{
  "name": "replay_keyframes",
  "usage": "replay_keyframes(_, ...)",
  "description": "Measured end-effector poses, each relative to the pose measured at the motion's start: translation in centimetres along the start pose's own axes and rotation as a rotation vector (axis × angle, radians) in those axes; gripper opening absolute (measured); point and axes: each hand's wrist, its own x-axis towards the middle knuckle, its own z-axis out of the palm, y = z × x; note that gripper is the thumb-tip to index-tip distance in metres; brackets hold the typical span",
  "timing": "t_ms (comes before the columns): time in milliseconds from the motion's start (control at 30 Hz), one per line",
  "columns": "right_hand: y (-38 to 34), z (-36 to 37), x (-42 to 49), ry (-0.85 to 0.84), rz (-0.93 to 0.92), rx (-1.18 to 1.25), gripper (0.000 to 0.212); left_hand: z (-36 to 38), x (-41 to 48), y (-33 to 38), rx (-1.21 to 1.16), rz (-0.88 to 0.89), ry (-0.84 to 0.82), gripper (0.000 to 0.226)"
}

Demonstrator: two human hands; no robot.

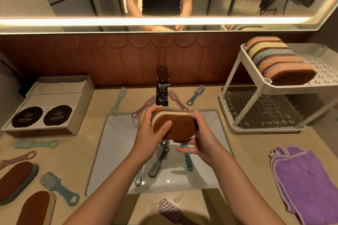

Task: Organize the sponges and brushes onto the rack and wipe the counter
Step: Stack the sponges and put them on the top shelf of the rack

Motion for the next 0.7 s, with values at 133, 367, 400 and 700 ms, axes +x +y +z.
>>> replay_keyframes(133,-1.0,-0.6,0.3,-0.006,0.020,0.144,0.043,-0.2,0.0,1.1,0.031,0.084,-0.139,0.056)
replay_keyframes(367,-2.7,-0.8,0.6,0.129,-0.206,0.039,0.024,0.1,1.5,3.8,-0.059,0.026,-0.253,0.055)
replay_keyframes(400,-3.2,-0.8,0.5,0.140,-0.247,0.010,0.024,0.4,1.9,4.5,-0.159,-0.077,-0.237,0.049)
replay_keyframes(700,-7.1,-1.2,-0.7,0.162,-0.509,-0.137,0.026,2.7,5.4,6.5,-0.349,-0.359,-0.087,0.056)
